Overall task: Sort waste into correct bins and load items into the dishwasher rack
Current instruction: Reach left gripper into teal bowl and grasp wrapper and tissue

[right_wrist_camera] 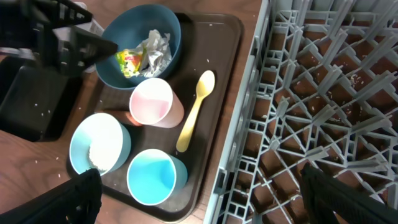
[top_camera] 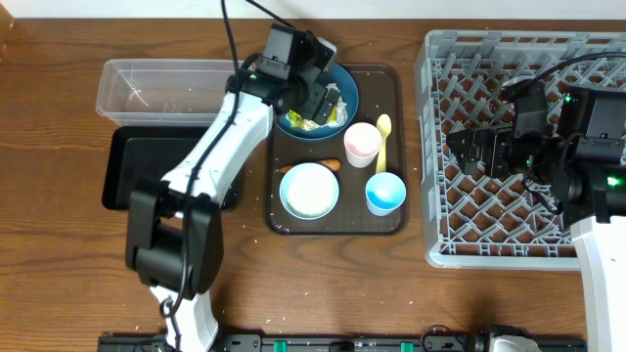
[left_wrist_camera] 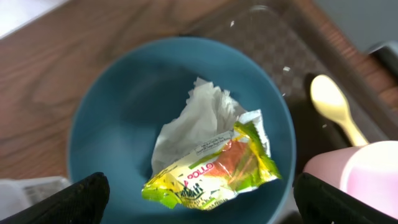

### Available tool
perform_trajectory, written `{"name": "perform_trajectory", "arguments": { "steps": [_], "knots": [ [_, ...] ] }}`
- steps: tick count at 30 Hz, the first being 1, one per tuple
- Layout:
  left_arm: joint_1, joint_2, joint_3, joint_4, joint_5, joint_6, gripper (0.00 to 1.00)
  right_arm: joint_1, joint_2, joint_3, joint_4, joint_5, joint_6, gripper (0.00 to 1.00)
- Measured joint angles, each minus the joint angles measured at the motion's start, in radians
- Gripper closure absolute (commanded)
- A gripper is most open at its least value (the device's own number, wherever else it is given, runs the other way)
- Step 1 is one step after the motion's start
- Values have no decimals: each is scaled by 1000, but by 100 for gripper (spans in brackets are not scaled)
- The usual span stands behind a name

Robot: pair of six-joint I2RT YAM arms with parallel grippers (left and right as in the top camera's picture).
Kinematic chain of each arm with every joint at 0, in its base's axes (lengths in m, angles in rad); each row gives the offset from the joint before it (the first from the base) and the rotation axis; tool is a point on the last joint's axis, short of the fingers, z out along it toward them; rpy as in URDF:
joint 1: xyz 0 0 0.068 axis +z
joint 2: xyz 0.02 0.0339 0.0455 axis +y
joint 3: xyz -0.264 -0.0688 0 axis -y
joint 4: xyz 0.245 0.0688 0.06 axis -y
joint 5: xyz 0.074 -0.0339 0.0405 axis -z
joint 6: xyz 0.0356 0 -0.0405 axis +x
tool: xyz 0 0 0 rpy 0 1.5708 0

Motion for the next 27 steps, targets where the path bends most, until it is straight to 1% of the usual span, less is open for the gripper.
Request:
{"name": "perform_trajectory", "arguments": {
  "steps": [7,12,16,19,20,21,23,24,26,27],
  "knots": [
    [-7,109,0,27,0,18,3,0,0,0,-19,-3,0,1],
    [-16,170,0,89,1,26,3,0,0,0,-24,-3,0,2],
    [-18,202,0,122,1,33,6,0,0,0,-30,-3,0,2],
    [-18,219,0,132,1,35,11,0,0,0,-30,-3,0,3],
    [-18,227,0,136,1,35,14,0,0,0,-30,-3,0,3],
    [-18,232,0,138,2,36,22,0,0,0,-30,-3,0,3],
    [-18,250,0,149,3,37,42,0,0,0,-30,-3,0,3],
    [-18,258,0,153,4,38,54,0,0,0,-30,-3,0,3],
    [-17,271,0,160,8,36,71,0,0,0,-30,-3,0,3],
    [-17,272,0,169,7,41,77,0,0,0,-29,-3,0,4]
  ]
}}
